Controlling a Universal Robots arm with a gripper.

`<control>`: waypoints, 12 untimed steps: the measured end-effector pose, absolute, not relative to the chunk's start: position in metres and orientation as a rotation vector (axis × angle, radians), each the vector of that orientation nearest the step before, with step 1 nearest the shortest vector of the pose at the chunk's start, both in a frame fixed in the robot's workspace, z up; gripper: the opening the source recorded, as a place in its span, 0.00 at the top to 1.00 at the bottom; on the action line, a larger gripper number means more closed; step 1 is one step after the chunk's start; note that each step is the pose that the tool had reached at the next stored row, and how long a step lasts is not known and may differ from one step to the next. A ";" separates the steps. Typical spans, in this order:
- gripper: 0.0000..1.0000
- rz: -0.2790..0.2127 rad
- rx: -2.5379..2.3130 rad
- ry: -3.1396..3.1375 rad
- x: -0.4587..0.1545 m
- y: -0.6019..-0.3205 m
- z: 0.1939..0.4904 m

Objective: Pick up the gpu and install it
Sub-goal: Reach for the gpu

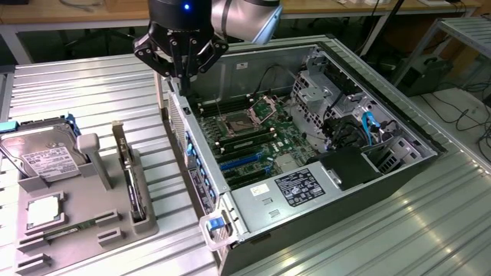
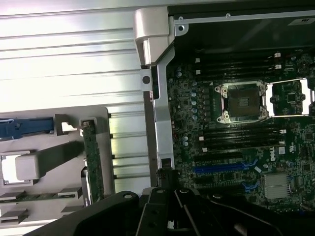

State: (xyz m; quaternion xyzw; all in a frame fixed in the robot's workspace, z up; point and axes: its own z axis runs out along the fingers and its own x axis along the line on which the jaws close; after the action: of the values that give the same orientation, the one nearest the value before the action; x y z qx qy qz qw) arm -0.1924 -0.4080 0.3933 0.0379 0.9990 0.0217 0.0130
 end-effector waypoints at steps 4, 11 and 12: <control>0.89 0.068 0.118 3.113 -0.195 -0.409 0.393; 0.89 0.068 0.118 3.113 -0.199 -0.410 0.393; 0.89 0.068 0.118 3.112 -0.199 -0.410 0.393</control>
State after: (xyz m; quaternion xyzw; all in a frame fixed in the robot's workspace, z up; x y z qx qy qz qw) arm -0.1992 -0.4098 0.3933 0.0379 0.9990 0.0217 0.0131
